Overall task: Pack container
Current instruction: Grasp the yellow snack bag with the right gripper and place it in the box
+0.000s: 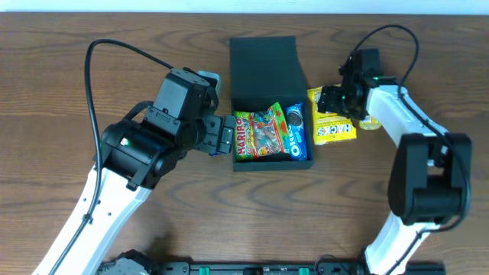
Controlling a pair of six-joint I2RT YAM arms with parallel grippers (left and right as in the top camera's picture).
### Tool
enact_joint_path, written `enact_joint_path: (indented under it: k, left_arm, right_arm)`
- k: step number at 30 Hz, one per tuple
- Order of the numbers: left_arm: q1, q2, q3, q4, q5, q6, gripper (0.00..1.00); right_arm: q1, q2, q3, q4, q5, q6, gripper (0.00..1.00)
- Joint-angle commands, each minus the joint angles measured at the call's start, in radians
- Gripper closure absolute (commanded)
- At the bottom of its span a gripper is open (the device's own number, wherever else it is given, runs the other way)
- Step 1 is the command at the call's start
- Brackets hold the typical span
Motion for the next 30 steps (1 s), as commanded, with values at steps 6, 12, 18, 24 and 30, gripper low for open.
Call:
enact_joint_path:
  k: [6, 12, 18, 24, 30]
  left_arm:
    - [0.002, -0.011, 0.000, -0.009, 0.011, 0.018, 0.05]
    - [0.021, -0.011, 0.000, -0.016, -0.086, 0.055, 0.04]
    - [0.116, -0.014, 0.000, -0.034, -0.021, 0.048, 0.04]
    - [0.121, -0.111, 0.000, -0.065, -0.003, 0.093, 0.05]
    - [0.121, -0.228, 0.000, -0.070, -0.003, 0.097, 0.05]
  right_arm:
    - [0.039, 0.051, 0.051, -0.045, 0.066, -0.011, 0.91]
    - [0.072, -0.117, 0.420, -0.452, 0.065, -0.022, 0.99]
    - [0.299, -0.284, 0.445, -0.646, -0.017, -0.002, 0.99]
    - [0.448, -0.266, 0.284, -0.621, -0.165, -0.558, 0.99]
    - [0.456, -0.174, 0.093, -0.390, -0.306, -0.697, 0.99]
